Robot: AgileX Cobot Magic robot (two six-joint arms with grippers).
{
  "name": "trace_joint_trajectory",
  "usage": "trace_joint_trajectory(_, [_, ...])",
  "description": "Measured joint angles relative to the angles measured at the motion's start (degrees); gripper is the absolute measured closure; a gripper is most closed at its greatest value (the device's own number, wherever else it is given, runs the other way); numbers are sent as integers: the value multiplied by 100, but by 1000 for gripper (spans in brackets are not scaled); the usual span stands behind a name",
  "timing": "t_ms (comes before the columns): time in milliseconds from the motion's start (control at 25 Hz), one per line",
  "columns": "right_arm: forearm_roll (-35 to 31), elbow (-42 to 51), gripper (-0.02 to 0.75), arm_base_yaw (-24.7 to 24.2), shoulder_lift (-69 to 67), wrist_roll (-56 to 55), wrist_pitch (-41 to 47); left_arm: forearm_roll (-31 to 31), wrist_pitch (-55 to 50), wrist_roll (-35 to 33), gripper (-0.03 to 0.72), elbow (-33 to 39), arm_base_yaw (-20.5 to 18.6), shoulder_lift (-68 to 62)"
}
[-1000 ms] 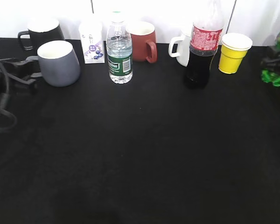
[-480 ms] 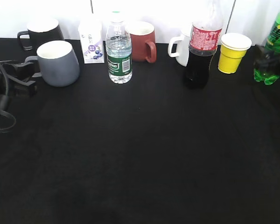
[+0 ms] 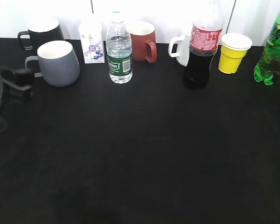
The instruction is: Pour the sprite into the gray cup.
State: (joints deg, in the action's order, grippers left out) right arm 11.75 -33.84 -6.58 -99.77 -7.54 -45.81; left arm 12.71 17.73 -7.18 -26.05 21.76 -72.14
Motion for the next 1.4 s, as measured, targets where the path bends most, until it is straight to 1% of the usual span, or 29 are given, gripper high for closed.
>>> trace_joint_trajectory(40, [256, -101, 143, 0, 490, -153, 1181, 0, -801, 0, 326, -220, 0, 125])
trace_joint_trajectory(80, [369, -229, 143, 0, 954, -271, 2381, -21, -1597, 0, 310, -465, 0, 211])
trace_joint_trajectory(120, [363, -336, 143, 0, 1297, -321, 3441, -64, -2337, 0, 301, -731, 0, 270])
trace_joint_trajectory(160, [261, -473, 143, 0, 1604, -349, 4325, -64, -2871, 0, 299, -935, 0, 334])
trace_joint_trajectory(240, [38, -959, 143, 0, 2075, -362, 6304, -64, -3674, 0, 296, -1220, 0, 593])
trace_joint_trajectory(280, [-127, -1194, 143, 0, 2280, -280, 7159, -64, -4006, 0, 296, -1256, 0, 814])
trace_joint_trajectory(320, [-549, -1368, 143, 0, 2519, 55, 7844, -64, -4357, 0, 296, -1253, 0, 1102])
trace_joint_trajectory(400, [-1599, -1460, 143, 0, 3244, 901, 8542, -70, -5336, 0, 296, -1253, 0, 1705])
trace_joint_trajectory(440, [-1852, -1459, 143, 0, 3709, 1069, 8768, -99, -5770, 0, 296, -1253, 0, 2065])
trace_joint_trajectory(480, [-1904, -1465, 143, 0, 4138, 1140, 9030, -189, -6275, 12, 296, -1253, 0, 2398])
trace_joint_trajectory(560, [-1967, -1465, 143, 0, 4977, 1164, 9524, -667, -7260, 216, 296, -1257, 0, 3199])
trace_joint_trajectory(600, [-1974, -1450, 143, 0, 5437, 1164, 9771, -897, -7591, 260, 295, -1257, 0, 3566])
trace_joint_trajectory(680, [-1974, -1101, 143, 0, 6125, 1164, 10021, -1049, -7812, 282, 295, -1063, 0, 4390])
trace_joint_trajectory(760, [-1974, -384, 143, 0, 6964, 1164, 10184, -1075, -7890, 282, 295, -515, 0, 5150])
trace_joint_trajectory(800, [-1976, 60, 143, 0, 7402, 1164, 10218, -1117, -7902, 288, 295, -398, 0, 5511])
trace_joint_trajectory(840, [-1976, 319, 143, 0, 7855, 1164, 10316, -1158, -7887, 294, 295, -384, 0, 5757])
trace_joint_trajectory(920, [-2002, 373, 143, 0, 8472, 1164, 10360, -1176, -7878, 294, 295, -380, 0, 5910])
trace_joint_trajectory(1040, [-1922, 479, 144, 0, 8649, 1135, 10511, -1176, -7876, 297, 295, -374, 0, 5923])
trace_joint_trajectory(1160, [-1910, 479, 144, 0, 8649, 1131, 10511, -1337, -7865, 625, 295, -362, 0, 5923])
trace_joint_trajectory(1400, [-1910, 479, 145, 0, 8649, 1124, 10511, -1367, -7860, 718, 303, -356, 0, 5923])
